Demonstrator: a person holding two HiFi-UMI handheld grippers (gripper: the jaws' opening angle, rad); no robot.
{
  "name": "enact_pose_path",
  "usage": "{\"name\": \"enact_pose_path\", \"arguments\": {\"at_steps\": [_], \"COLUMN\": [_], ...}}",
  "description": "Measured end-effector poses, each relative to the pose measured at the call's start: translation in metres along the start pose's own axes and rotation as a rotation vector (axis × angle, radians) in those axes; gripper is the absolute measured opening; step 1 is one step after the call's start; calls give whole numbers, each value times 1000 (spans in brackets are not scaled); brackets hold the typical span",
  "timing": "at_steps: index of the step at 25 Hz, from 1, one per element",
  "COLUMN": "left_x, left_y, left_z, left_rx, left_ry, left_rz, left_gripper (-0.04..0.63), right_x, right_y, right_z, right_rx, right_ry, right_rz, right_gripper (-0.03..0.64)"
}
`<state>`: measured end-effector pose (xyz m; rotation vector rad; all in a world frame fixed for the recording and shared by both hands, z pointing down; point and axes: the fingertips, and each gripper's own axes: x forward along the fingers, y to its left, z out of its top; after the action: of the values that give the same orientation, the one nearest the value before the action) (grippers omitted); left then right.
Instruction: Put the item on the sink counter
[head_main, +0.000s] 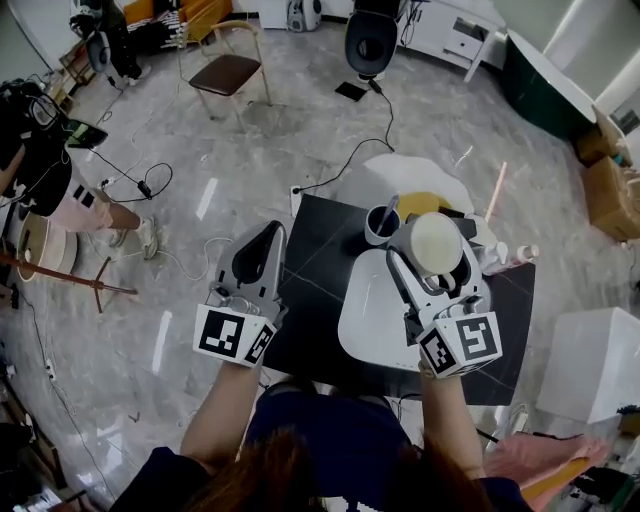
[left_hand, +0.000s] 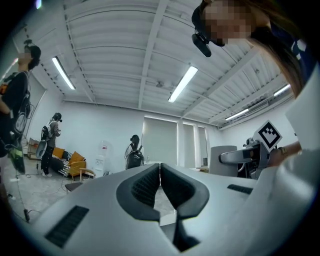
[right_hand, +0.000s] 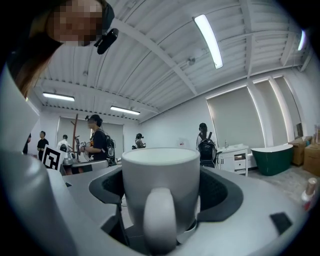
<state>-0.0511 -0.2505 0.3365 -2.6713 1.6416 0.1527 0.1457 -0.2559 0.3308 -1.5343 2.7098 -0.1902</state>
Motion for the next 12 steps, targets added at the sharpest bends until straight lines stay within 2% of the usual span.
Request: {"name": "enact_pose_path", "arguments": {"at_steps": [8,12], "left_x": [13,20], "left_y": [31,41], "left_z": [-14,-25], "left_rx": [-21,-35], "left_ry": [19,38], "left_rz": [-33,-58], "left_gripper": [23,23], "right_x": [17,25], "right_y": [8,10], "right_z": [-14,-24], "right_rx": [5,40], "right_ry": [34,32], "right_rz": [-54,-77], "right_gripper": [442,442]}}
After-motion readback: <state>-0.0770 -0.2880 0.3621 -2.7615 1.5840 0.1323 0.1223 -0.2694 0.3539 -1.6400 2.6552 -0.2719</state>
